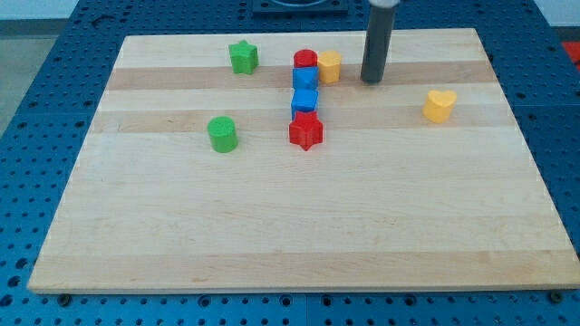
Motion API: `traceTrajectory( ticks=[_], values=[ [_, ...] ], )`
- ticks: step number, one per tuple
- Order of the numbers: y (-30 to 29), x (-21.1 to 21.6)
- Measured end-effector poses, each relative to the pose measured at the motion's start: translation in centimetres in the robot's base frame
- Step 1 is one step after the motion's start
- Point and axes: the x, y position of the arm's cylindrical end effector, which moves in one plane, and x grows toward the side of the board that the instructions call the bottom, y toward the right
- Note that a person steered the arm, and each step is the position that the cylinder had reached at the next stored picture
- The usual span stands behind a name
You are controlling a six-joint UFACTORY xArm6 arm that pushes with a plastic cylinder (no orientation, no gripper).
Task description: Move yellow hexagon to the red star
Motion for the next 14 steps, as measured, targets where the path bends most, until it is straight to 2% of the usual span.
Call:
traceTrajectory(
  ticks=[2,4,12,14],
  values=[
    [0.7,-6.5],
    [-2.2,-8.3],
    [-3.3,-8.4],
    [-6.6,-8.4]
  ],
)
